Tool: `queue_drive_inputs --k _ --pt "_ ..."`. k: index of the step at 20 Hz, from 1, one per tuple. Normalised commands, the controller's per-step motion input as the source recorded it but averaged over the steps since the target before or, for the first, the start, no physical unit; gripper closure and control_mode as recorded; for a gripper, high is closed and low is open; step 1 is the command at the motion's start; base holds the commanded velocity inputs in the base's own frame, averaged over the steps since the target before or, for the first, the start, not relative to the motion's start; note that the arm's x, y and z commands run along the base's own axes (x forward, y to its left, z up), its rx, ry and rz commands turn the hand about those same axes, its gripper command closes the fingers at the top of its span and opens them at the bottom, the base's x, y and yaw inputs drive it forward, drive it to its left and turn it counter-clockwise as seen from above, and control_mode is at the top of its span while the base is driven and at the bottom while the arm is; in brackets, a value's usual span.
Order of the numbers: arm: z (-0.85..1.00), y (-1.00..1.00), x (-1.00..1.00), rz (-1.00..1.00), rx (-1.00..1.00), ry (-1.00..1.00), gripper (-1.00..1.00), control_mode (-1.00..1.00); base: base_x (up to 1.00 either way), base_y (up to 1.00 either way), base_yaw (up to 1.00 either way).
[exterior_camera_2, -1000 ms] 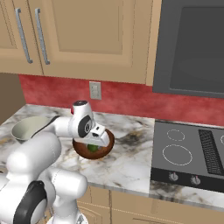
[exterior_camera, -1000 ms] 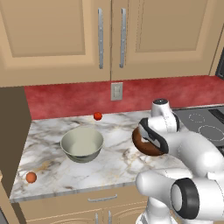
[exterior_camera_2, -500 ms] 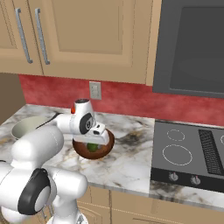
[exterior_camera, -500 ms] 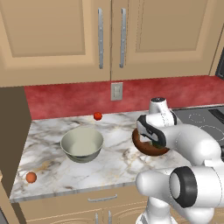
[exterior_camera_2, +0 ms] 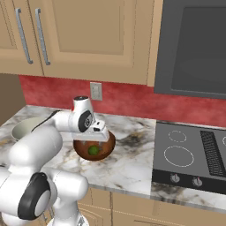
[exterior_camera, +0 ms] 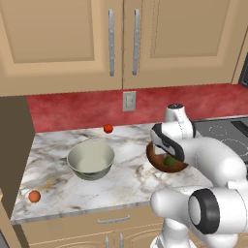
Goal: Pick both bowls and place them on the counter. Then place the lime in one bowl and place the egg in the other bowl.
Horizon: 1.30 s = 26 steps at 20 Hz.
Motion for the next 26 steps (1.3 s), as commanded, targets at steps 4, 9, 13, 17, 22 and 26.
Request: queue_drive_inputs --k 4,9,13,17,22,26 --pt "0.46 0.03 -0.04 0.1 0.0 -0.08 -1.0 -1.0 0.0 0.0 0.0" --pt "0.38 0.22 -0.22 0.09 0.0 -0.08 -1.0 -1.0 0.0 0.0 0.0" --pt "0.01 0.57 -0.36 0.17 0.0 -0.01 -1.0 -1.0 0.0 0.0 0.0" --pt "0.0 0.72 -0.36 0.21 0.0 0.0 -1.0 -1.0 0.0 0.0 0.0" --pt "0.0 0.72 -0.35 0.22 0.0 0.0 -1.0 -1.0 0.0 0.0 0.0" --pt "0.0 0.72 -0.12 0.2 0.0 0.0 -1.0 -1.0 0.0 0.0 0.0"
